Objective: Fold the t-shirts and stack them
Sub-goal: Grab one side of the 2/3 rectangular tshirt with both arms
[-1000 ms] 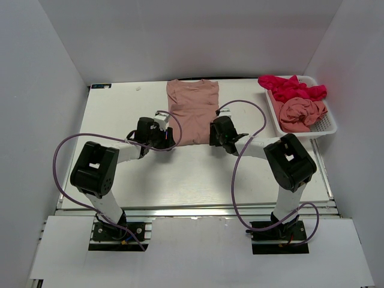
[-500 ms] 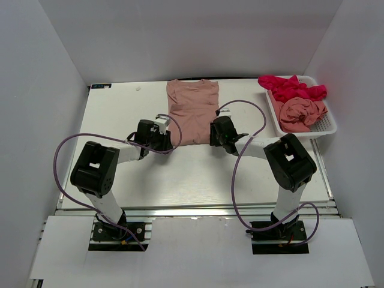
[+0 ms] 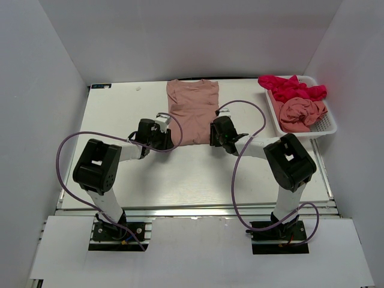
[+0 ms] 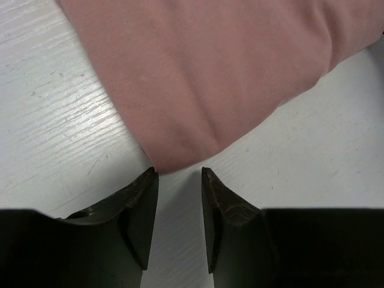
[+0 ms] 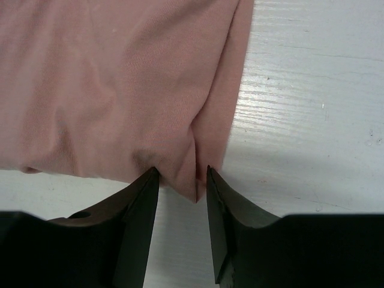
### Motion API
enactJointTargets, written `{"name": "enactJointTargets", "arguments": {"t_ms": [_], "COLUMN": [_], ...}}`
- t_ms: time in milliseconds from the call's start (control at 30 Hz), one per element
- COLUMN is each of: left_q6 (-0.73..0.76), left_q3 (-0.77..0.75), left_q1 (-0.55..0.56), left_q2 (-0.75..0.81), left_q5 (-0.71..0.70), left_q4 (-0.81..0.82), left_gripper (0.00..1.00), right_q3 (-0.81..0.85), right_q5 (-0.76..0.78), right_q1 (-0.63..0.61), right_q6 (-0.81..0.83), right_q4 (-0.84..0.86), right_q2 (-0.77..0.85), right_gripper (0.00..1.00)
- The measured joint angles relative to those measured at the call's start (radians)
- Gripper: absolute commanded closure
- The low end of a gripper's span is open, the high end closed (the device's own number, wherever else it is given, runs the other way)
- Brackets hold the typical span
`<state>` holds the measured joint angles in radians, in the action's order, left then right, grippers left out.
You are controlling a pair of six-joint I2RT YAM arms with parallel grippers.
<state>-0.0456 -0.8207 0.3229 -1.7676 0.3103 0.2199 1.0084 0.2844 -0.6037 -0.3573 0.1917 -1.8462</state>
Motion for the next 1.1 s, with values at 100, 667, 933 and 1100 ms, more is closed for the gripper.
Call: {"name": "enactJointTargets", "arguments": {"t_ms": [100, 667, 933, 1100], "left_q6": [0.0, 0.012, 0.016, 0.024], "left_q3": [-0.007, -0.015, -0.015, -0.015], "left_q1": [0.0, -0.001, -0.008, -0.027], "left_q2": [-0.008, -0.026, -0.009, 0.06], "left_q5": [0.0, -0.008, -0.008, -0.013], "left_q4": [0.005, 0.019, -0.015, -0.064], "left_gripper": [0.56, 1.0, 1.0, 1.0], "right_q3": [0.0, 0.004, 0.003, -0.012], "right_q5": [0.0, -0.005, -0.006, -0.006], "right_q1": [0.0, 0.002, 0.002, 0.002], "right_q6": [0.0, 0.007, 0.007, 0.007], "right_q4": [0.0, 0.006, 0.006, 0.001], "right_q2": [-0.005, -0.027, -0.025, 0.008], "right_gripper": [0.59, 1.0, 1.0, 1.0]}}
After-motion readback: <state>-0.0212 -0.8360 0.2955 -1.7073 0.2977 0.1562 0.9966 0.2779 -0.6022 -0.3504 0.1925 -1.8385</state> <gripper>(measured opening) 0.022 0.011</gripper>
